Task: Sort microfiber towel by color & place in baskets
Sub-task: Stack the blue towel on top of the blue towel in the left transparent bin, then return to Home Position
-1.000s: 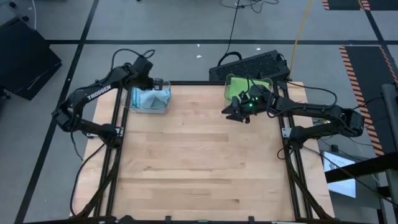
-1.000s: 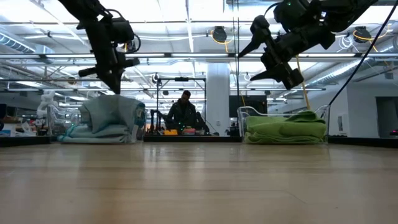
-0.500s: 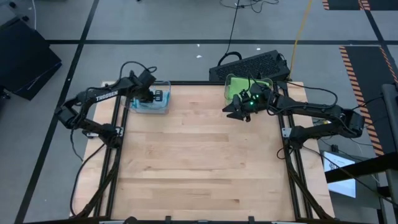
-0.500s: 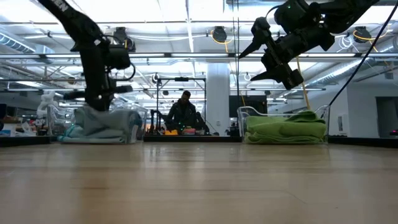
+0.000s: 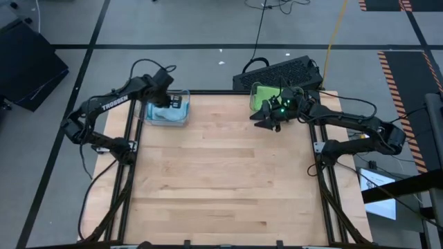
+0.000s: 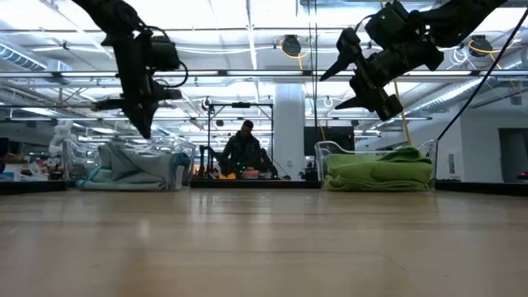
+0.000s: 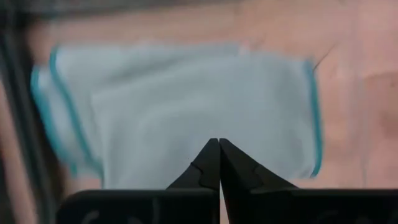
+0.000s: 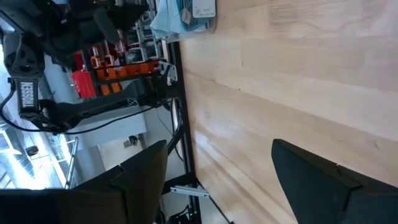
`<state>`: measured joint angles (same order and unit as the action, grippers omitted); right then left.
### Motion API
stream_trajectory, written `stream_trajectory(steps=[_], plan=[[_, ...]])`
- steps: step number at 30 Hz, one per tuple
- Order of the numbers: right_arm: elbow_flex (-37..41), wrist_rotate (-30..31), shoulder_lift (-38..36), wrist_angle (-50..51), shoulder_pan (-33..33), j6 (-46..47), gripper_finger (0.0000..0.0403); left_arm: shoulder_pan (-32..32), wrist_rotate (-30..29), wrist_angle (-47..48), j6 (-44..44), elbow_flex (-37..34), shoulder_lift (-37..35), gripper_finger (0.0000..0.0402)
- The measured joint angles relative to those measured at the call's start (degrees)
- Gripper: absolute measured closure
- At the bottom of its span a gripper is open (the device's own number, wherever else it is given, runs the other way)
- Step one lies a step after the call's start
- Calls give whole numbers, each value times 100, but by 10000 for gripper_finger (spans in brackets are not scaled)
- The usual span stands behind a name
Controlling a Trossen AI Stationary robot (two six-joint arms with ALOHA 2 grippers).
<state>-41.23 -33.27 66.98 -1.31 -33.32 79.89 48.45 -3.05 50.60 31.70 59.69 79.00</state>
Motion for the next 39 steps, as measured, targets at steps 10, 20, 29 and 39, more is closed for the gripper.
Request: stream_trajectory(steps=[10, 20, 29, 39], plan=[[0, -5, 0, -6, -40, -111, 124, 20, 123, 203, 433, -571, 240, 399], [0, -173, 0, -12, -38, -130, 124, 114, -345, -126, 258, -710, 525, 396], [0, -305, 0, -88, -35, -785, 127, 41, -256, 298, -132, 8, -356, 393], [0, -307, 0, -929, -35, -2898, 260, -1126, -100, 127, -1791, 622, -2112, 395]])
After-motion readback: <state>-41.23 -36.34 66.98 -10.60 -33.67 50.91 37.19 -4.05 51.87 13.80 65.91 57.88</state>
